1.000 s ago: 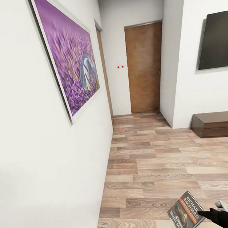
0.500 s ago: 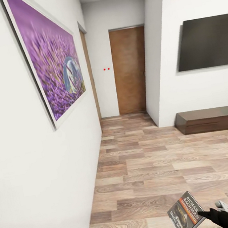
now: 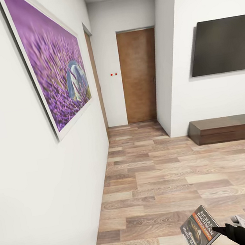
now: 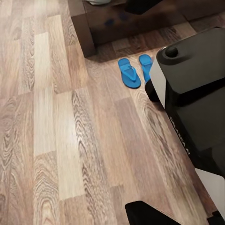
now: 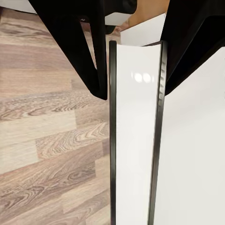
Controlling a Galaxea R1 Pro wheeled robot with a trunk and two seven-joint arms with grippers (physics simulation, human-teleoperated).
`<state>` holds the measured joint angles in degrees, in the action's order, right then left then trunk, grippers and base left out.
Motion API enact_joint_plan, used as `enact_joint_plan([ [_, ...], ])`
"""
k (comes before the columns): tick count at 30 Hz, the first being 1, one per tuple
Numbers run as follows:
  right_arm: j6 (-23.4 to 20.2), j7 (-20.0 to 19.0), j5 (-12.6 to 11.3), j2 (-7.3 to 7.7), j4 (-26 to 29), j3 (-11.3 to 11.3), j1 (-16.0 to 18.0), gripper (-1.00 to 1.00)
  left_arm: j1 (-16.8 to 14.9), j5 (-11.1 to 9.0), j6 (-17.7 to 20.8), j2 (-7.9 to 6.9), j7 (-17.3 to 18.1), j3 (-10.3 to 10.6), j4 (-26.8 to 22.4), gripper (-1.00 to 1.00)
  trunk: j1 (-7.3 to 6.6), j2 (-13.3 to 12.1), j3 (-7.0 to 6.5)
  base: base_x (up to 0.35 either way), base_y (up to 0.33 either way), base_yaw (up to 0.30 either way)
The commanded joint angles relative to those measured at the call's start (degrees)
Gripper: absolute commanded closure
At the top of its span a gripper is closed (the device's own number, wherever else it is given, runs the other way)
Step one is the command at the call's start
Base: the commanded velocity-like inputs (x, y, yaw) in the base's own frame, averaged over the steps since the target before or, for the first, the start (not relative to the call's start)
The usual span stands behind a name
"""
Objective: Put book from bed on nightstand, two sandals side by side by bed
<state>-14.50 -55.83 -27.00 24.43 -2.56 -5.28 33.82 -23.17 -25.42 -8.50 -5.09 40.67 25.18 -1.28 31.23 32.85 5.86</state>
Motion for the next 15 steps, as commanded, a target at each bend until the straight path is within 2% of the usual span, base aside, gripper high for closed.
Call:
enact_joint_plan([
  [1, -0.36, -0.27, -0.59, 0.01, -0.16, -0.52, 0.11, 1.0, -0.05, -0.33, -0.37, -0.01, 0.11, 0.49, 0.05, -1.0, 0.04, 0.09, 0.11, 0.111, 0.038, 0.0],
  [7, -0.36, -0.33, -0.59, 0.01, -0.16, -0.52, 0.11, 1.0, -0.07, -0.33, -0.37, -0.01, 0.11, 0.48, 0.05, -1.0, 0.04, 0.09, 0.11, 0.068, 0.021, 0.0],
  [15, -0.36, -0.34, -0.59, 0.01, -0.16, -0.52, 0.11, 1.0, -0.07, -0.33, -0.37, -0.01, 0.11, 0.49, 0.05, -1.0, 0.04, 0.09, 0.11, 0.267, 0.037, 0.0],
])
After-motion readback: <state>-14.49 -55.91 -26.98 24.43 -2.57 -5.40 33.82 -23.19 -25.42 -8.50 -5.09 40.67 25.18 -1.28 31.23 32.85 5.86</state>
